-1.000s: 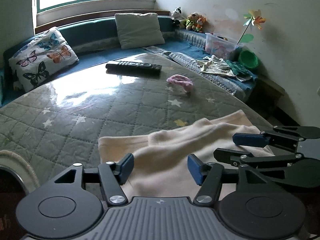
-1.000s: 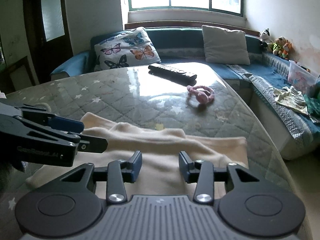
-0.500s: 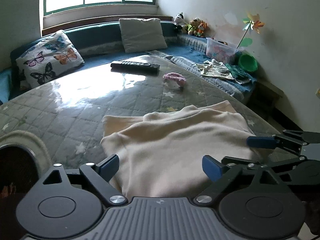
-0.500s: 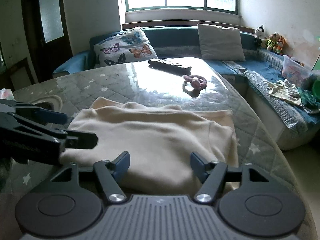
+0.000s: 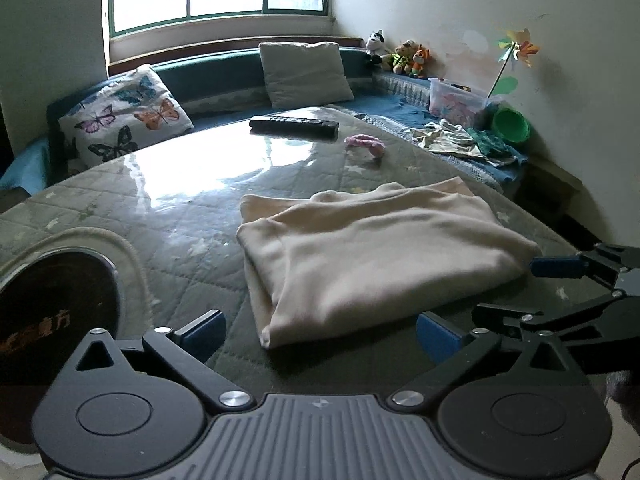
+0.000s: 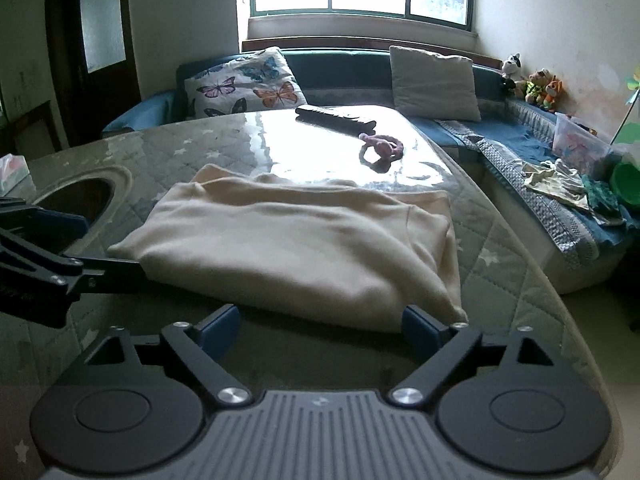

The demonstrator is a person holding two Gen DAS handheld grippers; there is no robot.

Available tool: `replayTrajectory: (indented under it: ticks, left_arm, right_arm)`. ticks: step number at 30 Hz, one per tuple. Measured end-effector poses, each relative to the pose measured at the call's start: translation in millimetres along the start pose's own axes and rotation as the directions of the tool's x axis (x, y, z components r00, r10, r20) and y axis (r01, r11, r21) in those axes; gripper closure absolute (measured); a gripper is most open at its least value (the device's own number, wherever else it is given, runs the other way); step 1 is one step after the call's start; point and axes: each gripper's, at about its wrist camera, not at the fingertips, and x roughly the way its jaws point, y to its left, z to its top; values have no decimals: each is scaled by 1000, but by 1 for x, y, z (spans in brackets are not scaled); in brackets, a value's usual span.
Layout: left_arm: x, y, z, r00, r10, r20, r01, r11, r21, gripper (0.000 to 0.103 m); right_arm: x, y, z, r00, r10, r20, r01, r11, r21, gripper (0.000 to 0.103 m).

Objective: Fold clothes

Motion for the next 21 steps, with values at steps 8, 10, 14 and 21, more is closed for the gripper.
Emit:
replayTrajectory:
  ticks: [8, 10, 14, 21]
  left_arm:
    - [-12, -1, -15, 1000, 17, 4, -17, 1000, -7, 0]
    - [-13, -1, -17, 1000, 21, 2, -21, 1000, -7, 0]
    - [-15, -2, -22, 1000, 25, 1, -25, 1000, -9, 0]
    - [-16, -3, -27, 1000, 26, 0, -26, 1000, -15, 0]
  right_arm:
    - [-5, 9, -6, 999, -51, -4, 51, 999, -13, 1]
    - [-6, 11, -8, 998, -65, -4, 65, 998, -17, 0]
    - [-5, 10, -10, 997, -81, -16, 81, 997, -8, 0]
    - [-4, 9, -15, 992, -121, -35, 121, 993, -3, 0]
